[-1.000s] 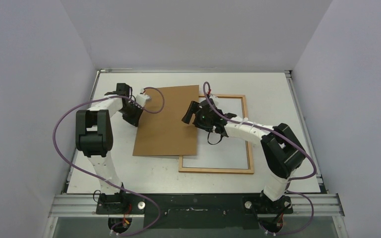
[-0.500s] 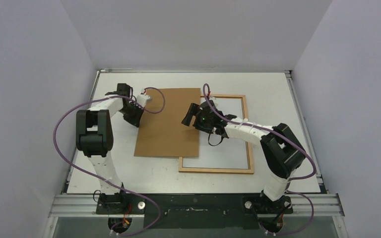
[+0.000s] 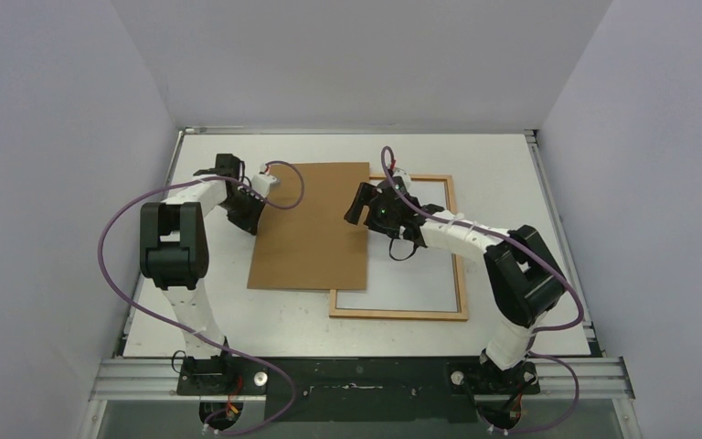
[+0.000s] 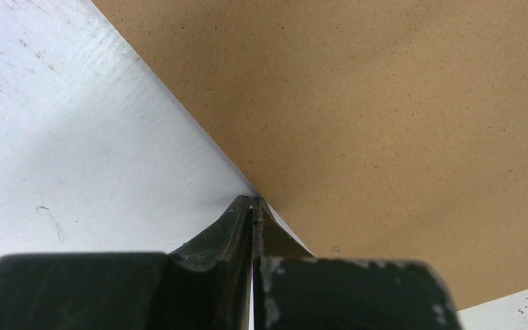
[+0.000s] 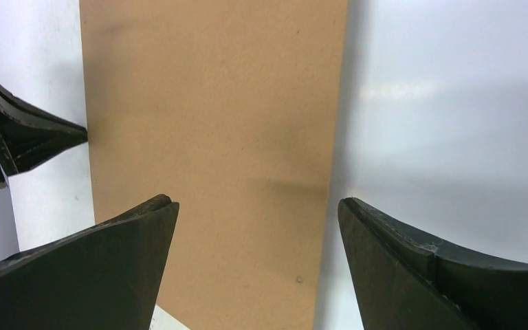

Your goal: Put the photo into the frame

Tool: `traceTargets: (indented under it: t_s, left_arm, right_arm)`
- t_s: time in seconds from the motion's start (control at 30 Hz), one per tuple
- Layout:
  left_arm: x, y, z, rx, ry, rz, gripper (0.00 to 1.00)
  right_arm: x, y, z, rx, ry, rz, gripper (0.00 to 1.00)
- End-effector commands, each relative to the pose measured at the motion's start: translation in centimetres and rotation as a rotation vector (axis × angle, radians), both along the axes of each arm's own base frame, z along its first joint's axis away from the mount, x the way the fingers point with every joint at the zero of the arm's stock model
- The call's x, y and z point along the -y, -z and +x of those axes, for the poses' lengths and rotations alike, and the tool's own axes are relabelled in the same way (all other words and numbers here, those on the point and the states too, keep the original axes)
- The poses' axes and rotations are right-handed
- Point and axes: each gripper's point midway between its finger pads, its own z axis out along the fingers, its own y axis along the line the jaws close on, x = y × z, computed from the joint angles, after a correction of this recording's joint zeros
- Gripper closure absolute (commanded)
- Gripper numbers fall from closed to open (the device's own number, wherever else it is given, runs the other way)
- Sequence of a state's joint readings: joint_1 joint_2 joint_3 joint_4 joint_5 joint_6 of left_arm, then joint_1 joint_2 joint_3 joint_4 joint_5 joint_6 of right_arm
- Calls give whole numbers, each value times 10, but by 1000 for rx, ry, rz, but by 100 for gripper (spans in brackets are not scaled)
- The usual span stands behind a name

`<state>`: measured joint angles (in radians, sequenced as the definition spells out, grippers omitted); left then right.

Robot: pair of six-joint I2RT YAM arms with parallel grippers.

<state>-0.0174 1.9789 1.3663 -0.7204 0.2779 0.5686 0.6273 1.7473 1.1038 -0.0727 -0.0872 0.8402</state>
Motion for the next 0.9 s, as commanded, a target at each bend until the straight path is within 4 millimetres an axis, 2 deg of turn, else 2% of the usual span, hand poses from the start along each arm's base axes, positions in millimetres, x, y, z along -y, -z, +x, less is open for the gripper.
traceTargets:
  t_s: [0.0, 0.23, 0.43, 0.6, 0.77, 0.87]
  left_arm:
    - [10, 17, -28, -136, 5, -44, 100]
    - [9, 17, -28, -139, 3, -42, 100]
    - [9, 16, -27, -137, 3, -41, 100]
    - [9, 16, -27, -140, -2, -42, 100]
    - [10, 15, -25, -139, -2, -42, 100]
    - [10, 15, -25, -141, -2, -42, 100]
  right_arm:
    - [-3, -16, 18, 64, -2, 39, 10]
    - [-7, -7, 20, 56, -13, 55, 9]
    - [-4, 11, 21, 26, -16, 71, 5]
    - [-6, 12, 19, 26, -26, 96, 2]
    - [-8, 18, 17, 12, -31, 107, 2]
    - [-10, 22, 16, 1, -34, 121, 6]
